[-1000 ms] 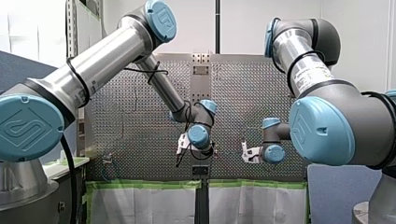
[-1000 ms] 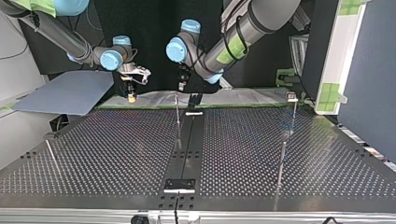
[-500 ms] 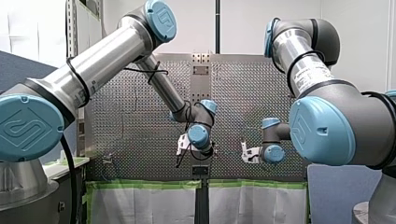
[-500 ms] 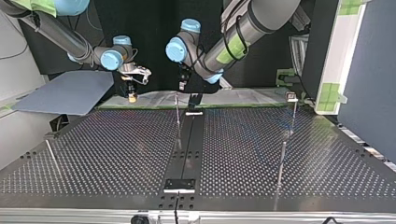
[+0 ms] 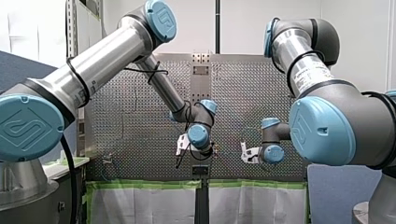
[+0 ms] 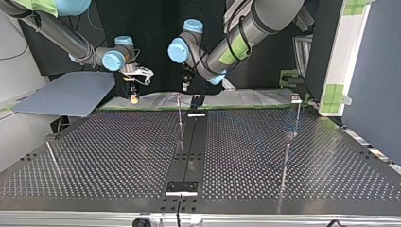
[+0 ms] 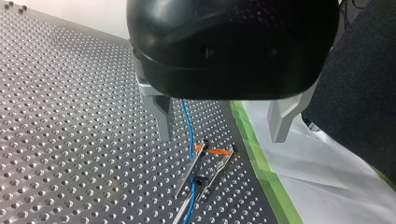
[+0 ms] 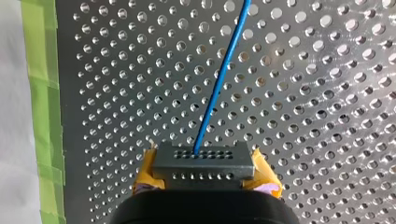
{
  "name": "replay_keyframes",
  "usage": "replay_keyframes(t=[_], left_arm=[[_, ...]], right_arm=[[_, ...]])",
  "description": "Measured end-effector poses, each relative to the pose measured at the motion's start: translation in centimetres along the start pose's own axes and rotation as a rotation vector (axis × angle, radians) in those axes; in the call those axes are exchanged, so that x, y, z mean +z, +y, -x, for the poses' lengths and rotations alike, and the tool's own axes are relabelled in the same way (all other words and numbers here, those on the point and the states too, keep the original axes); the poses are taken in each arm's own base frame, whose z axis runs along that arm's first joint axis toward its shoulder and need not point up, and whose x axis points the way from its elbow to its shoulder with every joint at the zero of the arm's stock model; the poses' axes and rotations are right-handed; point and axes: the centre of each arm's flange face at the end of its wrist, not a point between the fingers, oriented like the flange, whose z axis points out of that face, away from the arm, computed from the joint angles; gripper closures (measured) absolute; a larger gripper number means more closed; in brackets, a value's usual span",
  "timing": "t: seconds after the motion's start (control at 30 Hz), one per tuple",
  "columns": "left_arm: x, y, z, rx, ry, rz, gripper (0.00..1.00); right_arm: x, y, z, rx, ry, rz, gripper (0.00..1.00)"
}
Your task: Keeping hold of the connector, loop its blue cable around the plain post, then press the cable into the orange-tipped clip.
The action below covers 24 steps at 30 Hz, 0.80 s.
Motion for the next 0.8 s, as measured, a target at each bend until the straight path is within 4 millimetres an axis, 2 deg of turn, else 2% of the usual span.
replay_keyframes(t=[0.17,0.33,0.63,0.8], left_arm=[[-0.1,0.1,-0.1,0.005,0.010,0.007,0.00],[-1.2,0.6,-0.3,0.026,0.021,0.037,0.00],[-3.6,1.2,1.3,0.002,-0.041,0.024,0.00],[-5.0,2.3,2.6,-0.028,-0.090,0.041,0.00]], right_arm=[[0.0,0.0,0.0,0.000,0.000,-0.001,1.00],[0.0,-0.1,0.0,0.000,0.000,-0.001,1.00],[0.0,-0.1,0.0,0.001,0.001,-0.001,1.00],[0.0,-0.1,0.0,0.000,0.000,-0.002,1.00]])
